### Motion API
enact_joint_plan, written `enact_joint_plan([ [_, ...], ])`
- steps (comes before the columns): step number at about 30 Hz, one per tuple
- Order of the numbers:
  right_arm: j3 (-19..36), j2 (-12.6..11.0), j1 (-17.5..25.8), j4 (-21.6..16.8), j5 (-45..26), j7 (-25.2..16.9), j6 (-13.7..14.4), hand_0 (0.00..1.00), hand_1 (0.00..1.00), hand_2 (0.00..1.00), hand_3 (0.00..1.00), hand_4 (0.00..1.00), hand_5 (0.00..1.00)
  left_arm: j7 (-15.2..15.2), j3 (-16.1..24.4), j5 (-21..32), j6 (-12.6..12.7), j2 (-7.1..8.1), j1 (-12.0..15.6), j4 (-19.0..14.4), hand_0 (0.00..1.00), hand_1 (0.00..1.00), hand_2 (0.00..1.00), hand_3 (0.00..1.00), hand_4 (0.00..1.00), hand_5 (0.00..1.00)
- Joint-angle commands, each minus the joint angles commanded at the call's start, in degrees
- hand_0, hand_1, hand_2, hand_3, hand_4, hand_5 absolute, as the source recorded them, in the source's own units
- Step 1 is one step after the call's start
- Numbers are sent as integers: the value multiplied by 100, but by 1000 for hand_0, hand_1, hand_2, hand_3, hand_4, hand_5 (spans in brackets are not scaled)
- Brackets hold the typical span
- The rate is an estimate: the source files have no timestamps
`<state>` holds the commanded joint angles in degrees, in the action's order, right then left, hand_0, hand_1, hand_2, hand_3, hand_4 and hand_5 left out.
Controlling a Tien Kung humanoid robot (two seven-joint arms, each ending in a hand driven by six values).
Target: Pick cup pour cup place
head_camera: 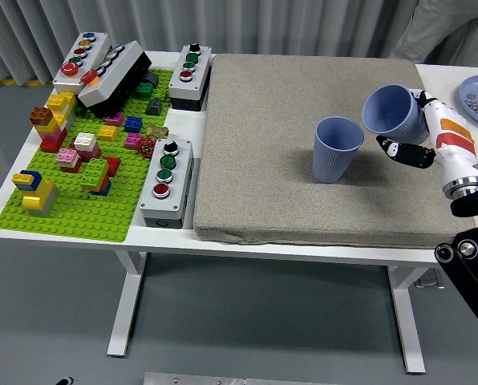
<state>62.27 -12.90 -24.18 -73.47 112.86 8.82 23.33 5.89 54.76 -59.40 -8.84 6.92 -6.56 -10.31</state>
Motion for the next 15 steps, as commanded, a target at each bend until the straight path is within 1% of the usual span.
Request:
enact_joint_plan([
  [11, -162, -49, -100, -23, 172, 45, 54, 689, 584, 503, 638, 743, 299, -4, -7, 10, 2, 4, 9, 0, 824, 784, 841, 762, 574, 998],
  [15, -231, -104, -170, -37, 215, 53, 82, 689, 584, 503, 638, 743, 299, -4, -1, 5, 1, 5, 1, 0, 824, 784, 841, 762, 574, 998],
])
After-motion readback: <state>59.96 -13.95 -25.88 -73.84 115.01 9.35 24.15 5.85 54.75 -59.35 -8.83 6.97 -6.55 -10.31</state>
